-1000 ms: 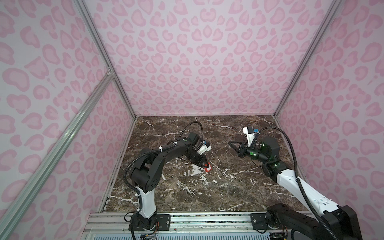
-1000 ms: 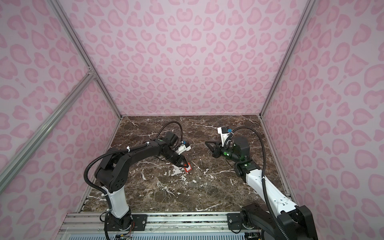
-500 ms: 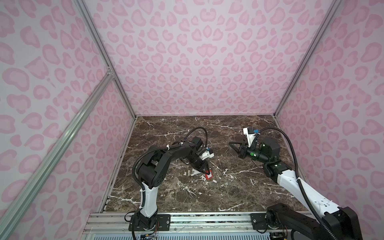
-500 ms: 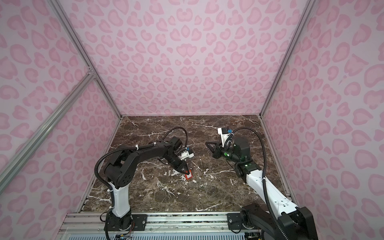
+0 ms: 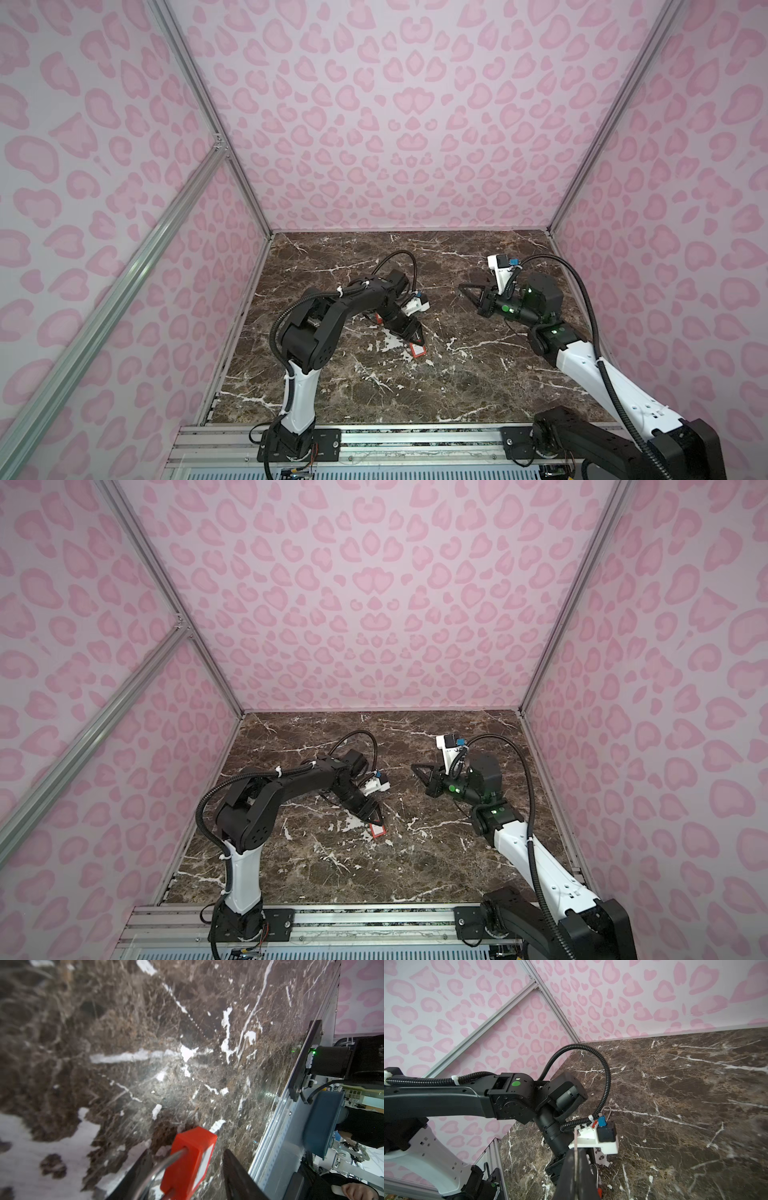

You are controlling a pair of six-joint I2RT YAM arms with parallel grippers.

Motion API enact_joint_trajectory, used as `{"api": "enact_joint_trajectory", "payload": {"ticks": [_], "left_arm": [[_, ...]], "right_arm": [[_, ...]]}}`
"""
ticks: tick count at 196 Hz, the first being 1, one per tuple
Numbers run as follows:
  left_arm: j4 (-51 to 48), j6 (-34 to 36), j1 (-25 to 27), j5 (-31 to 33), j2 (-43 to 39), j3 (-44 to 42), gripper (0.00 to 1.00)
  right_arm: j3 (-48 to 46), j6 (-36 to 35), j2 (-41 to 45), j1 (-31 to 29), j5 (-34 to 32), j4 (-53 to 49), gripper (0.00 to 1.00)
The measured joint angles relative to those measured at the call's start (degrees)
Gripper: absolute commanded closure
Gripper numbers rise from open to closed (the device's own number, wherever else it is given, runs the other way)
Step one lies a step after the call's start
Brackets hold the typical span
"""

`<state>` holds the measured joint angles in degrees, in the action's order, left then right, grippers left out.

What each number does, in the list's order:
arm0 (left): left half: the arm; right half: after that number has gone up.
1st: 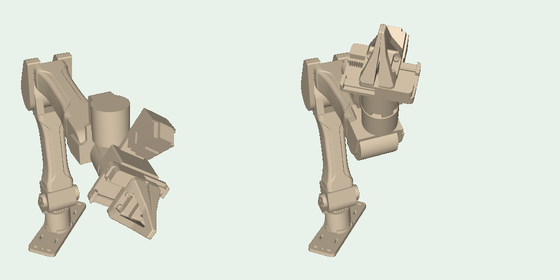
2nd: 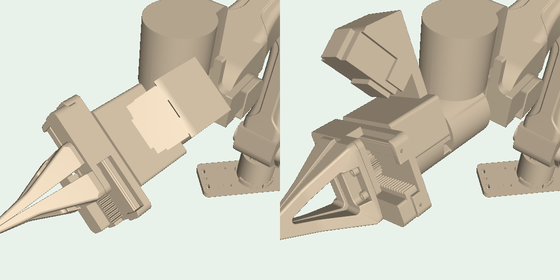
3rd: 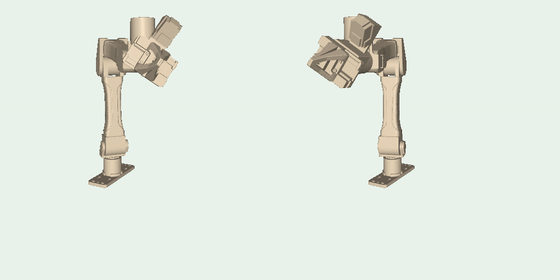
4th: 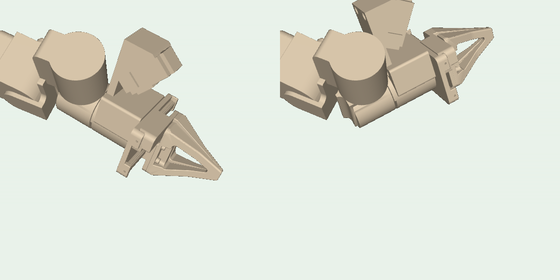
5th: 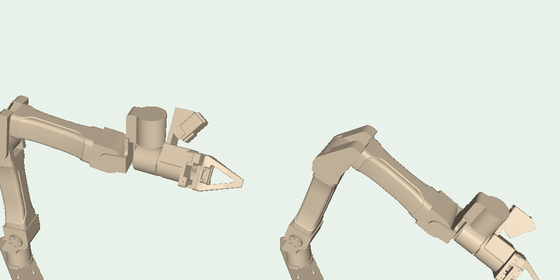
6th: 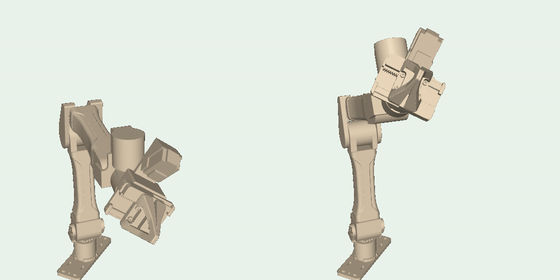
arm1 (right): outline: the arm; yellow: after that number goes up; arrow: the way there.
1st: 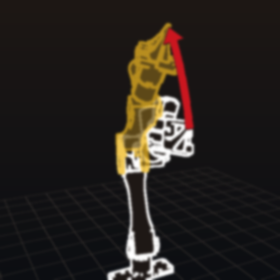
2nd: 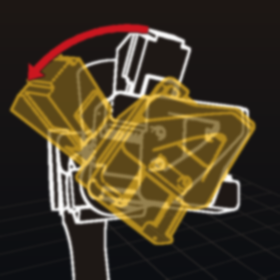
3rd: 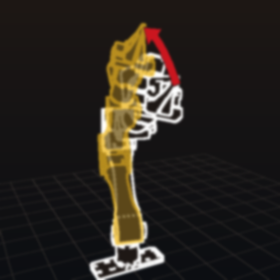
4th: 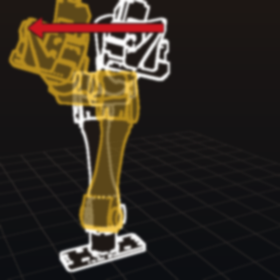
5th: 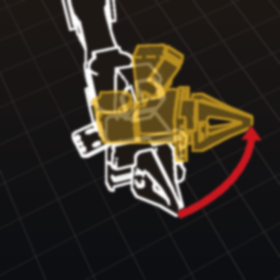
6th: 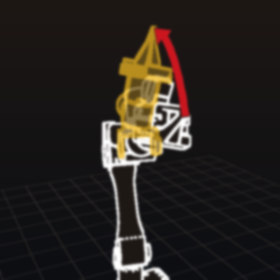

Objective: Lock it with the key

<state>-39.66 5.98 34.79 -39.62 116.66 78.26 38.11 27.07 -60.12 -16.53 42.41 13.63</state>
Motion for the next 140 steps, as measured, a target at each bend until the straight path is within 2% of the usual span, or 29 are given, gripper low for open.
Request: {"api": "enact_joint_trajectory", "payload": {"ticks": [140], "left_arm": [[0.9,-2.5,-0.1,0.1,0.5,3.1,0.43]], "right_arm": [[-2.7,0.9,3.5,0.0,-1.9,-0.3,1.00]]}}
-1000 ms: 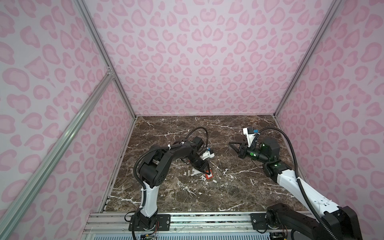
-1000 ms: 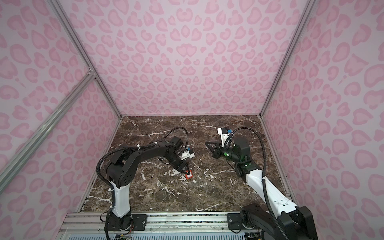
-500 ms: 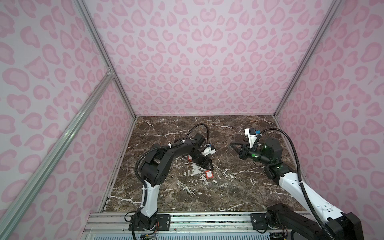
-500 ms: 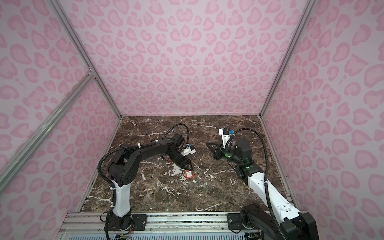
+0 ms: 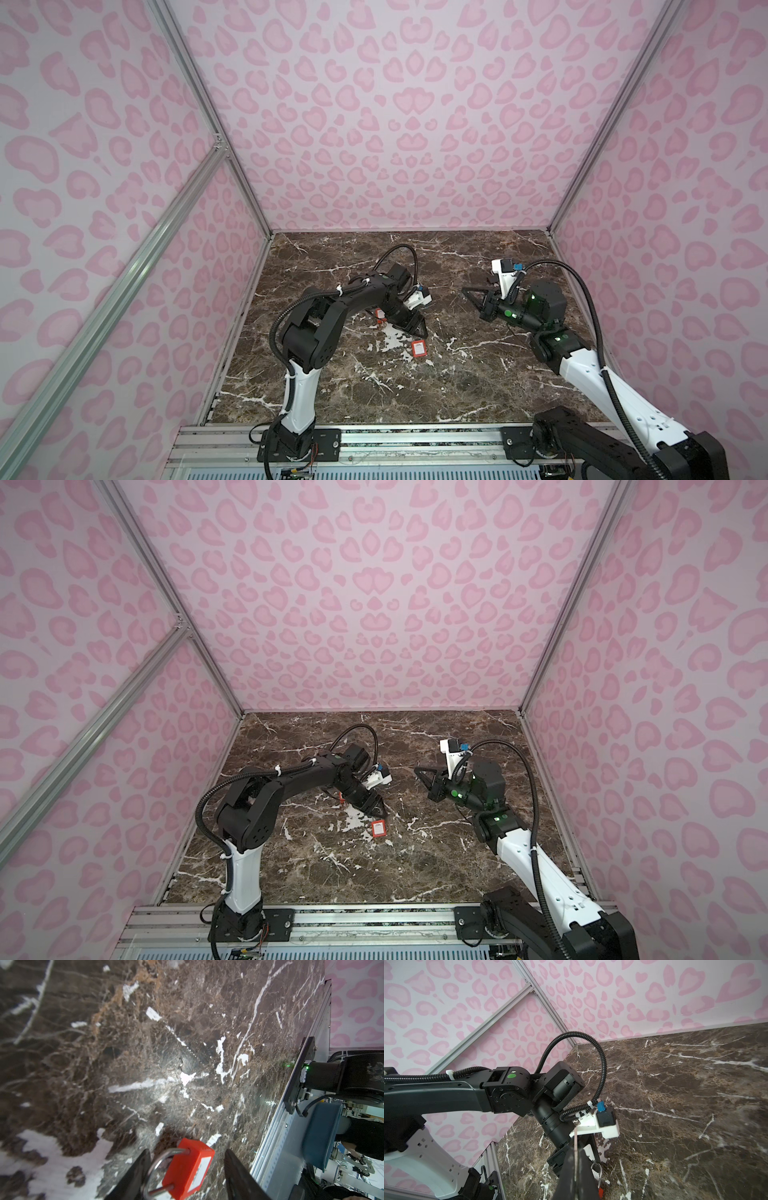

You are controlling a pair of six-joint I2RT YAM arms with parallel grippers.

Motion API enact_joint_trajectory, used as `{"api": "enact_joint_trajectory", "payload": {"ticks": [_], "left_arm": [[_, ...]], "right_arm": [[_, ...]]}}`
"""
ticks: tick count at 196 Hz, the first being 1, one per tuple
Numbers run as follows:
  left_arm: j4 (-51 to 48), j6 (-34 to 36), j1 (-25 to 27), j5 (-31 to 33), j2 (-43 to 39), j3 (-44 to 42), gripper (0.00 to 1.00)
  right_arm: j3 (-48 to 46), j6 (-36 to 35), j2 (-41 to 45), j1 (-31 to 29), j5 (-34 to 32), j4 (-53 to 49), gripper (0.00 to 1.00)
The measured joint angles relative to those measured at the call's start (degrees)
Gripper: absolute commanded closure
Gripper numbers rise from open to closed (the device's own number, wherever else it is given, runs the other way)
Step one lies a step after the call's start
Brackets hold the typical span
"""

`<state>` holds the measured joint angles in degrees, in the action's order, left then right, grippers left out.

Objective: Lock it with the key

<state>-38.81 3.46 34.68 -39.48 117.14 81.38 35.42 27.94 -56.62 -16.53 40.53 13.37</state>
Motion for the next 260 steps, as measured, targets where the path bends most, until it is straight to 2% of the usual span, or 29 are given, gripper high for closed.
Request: {"api": "enact_joint_trajectory", "payload": {"ticks": [69,147,171,198,233,260], "left_arm": [[0.0,-0.4,-0.1,-0.5,1.0,1.9,0.43],[-0.1,-0.7,-1.2,1.0,0.9,3.4,0.42],[-0.1,-0.6,-1.7,1.0,0.1,4.2,0.42],[0.2,-0.7,-2.8,1.0,-1.8,4.1,0.42],[3.5,-3.3,-4.1,1.0,-7.2,0.1,0.42],[5.7,-5.4,-4.6,1.8,-11.1,-2.9,0.42]], "right_arm": [[-1.3,1.6,1.7,-0.4,-2.4,-1.1,1.00],[-8.8,9.9,6.6,-7.2,-16.2,-4.0,1.00],[-12.0,14.4,9.4,-9.6,-21.3,-4.6,1.00],[-15.2,22.8,12.1,-13.6,-28.6,-6.7,1.00],[-18.0,34.5,14.1,-19.0,-37.7,-9.5,1.00],[-20.7,42.5,13.0,-21.8,-41.7,-8.5,1.00]]}}
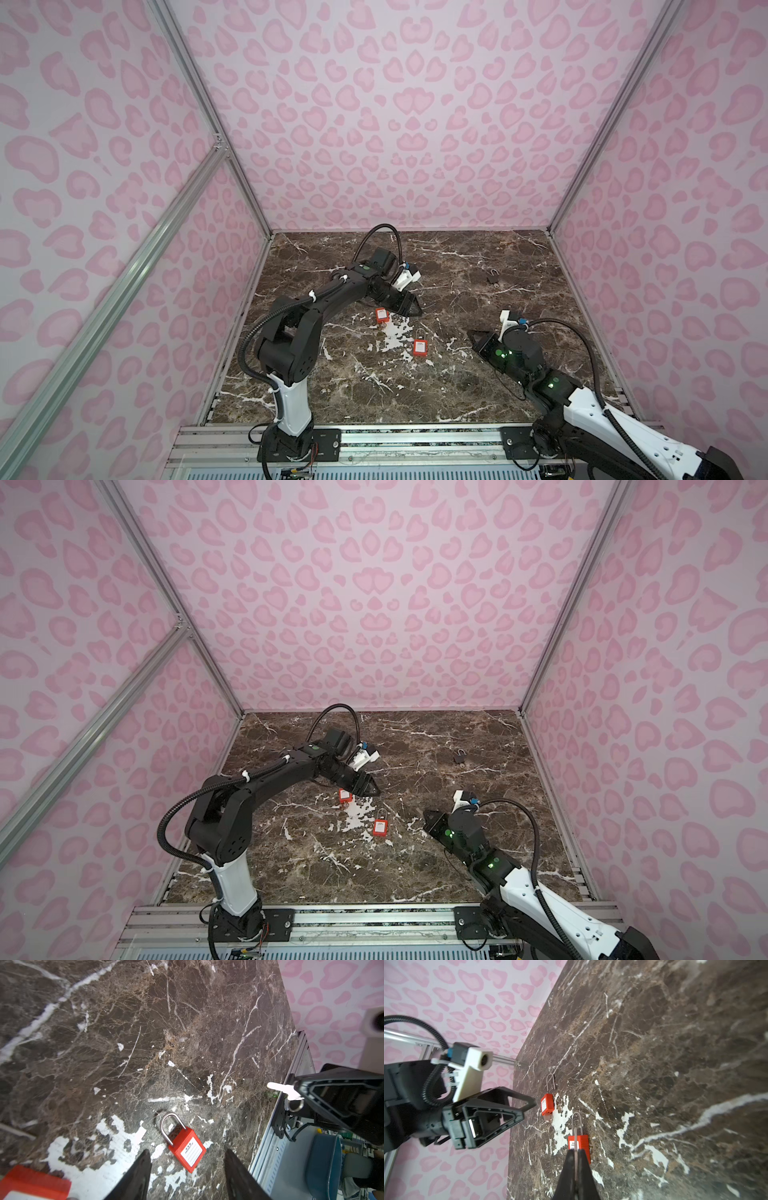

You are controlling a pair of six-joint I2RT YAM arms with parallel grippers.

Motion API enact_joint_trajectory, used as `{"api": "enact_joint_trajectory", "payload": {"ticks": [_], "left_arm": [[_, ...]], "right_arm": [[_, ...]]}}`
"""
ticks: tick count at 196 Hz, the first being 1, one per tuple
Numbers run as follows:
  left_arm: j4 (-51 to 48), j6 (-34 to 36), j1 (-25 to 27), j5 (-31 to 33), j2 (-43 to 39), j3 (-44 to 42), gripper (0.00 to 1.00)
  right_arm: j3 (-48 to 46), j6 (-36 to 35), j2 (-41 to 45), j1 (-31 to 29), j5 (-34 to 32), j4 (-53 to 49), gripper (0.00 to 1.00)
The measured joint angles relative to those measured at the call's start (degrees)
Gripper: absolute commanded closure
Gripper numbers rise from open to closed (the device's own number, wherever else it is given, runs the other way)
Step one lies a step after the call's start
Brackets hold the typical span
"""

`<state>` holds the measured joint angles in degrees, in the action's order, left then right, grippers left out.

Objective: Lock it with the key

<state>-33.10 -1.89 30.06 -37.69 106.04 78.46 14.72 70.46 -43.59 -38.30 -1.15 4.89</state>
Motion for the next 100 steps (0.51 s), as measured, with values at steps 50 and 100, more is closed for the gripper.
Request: {"api": "enact_joint_trajectory", "payload": {"ticks": [50,100], "left_arm": [[2.0,-3.0,-0.7,0.9,-5.0,-5.0,0.42],[4.9,-5.6,-1.1,1.9,-9.3,-9.5,0.42]], "right_arm": [[0.0,10.1,-7.4,-4.5,-3.9,4.3,1.00],[4.5,16.4,-18.7,-13.7,-10.8,9.2,1.00]]}}
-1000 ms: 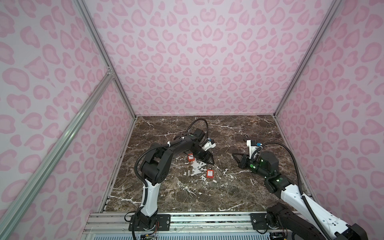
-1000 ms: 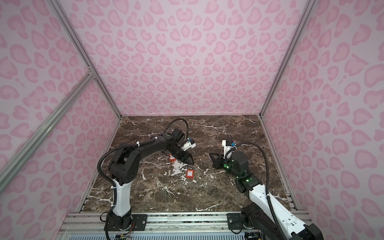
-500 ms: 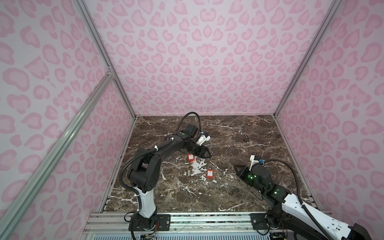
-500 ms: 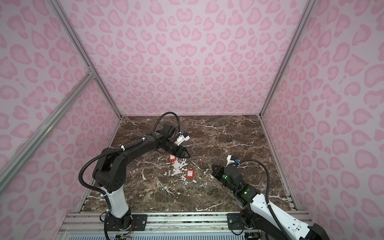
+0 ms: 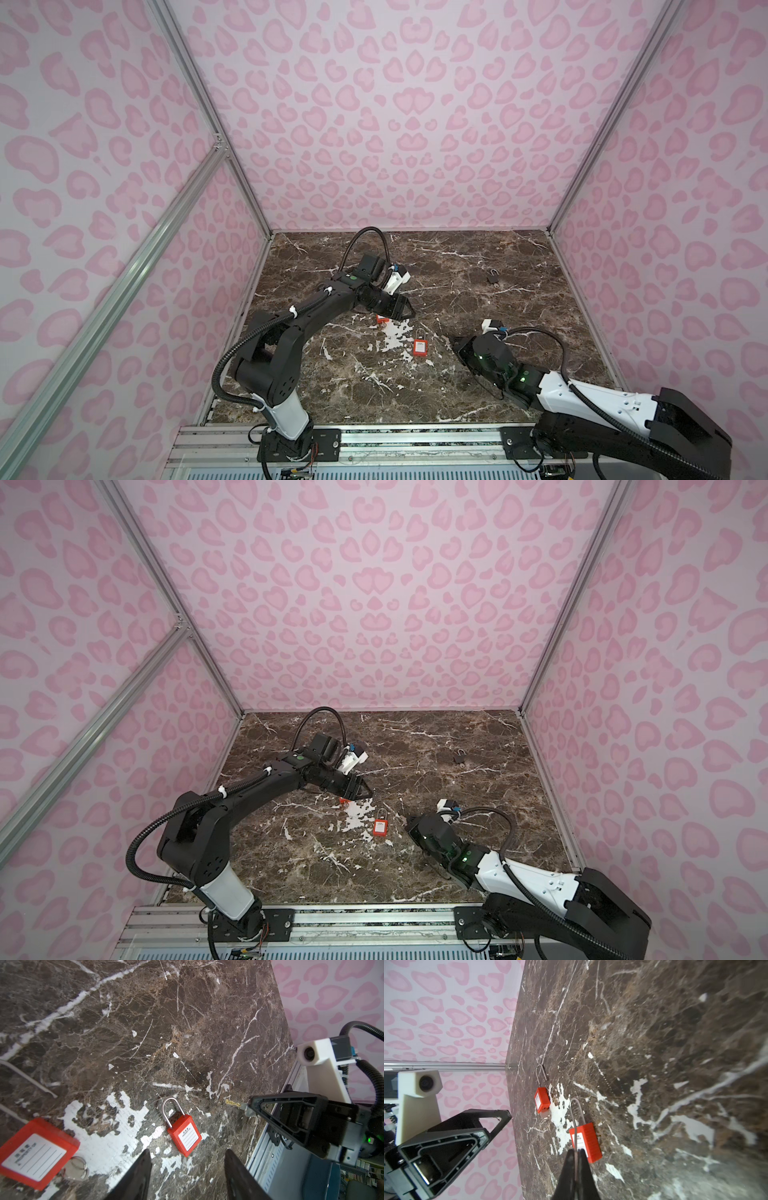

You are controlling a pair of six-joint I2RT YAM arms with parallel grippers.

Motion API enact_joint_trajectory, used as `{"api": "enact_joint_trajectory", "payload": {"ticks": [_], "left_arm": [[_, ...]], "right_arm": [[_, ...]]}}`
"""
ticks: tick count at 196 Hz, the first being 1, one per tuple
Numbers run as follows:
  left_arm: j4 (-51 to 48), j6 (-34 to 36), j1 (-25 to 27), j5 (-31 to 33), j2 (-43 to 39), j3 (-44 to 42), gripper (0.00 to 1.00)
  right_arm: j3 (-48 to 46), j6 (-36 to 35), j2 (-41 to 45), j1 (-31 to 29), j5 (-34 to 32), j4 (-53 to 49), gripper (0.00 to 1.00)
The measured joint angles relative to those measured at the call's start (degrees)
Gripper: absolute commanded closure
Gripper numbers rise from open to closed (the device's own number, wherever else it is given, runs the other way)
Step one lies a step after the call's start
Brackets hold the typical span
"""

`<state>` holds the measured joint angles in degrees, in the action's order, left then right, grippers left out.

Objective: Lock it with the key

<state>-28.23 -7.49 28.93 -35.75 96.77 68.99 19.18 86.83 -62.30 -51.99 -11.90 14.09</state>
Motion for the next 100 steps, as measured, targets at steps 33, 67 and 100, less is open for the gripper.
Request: {"api": "enact_joint_trajectory", "payload": {"ticks": [33,67,100], "left_arm": [[0.7,-0.7,0.0,0.5,-3.3,-2.6,0.42],[1.2,-1.4,-0.1,1.1,-5.4,-5.3,0.41],[1.8,-1.9,-0.1,1.3,-6.6,-7.2,0.42]], "right_arm": [[1.6,3.1,-5.7,-2.9,-4.0,1.9,1.00],[1.5,6.4,-9.0,-3.1,-5.7,2.9,1.00],[1.5,7.6,-11.7,-3.2,-6.5,5.0,1.00]]}}
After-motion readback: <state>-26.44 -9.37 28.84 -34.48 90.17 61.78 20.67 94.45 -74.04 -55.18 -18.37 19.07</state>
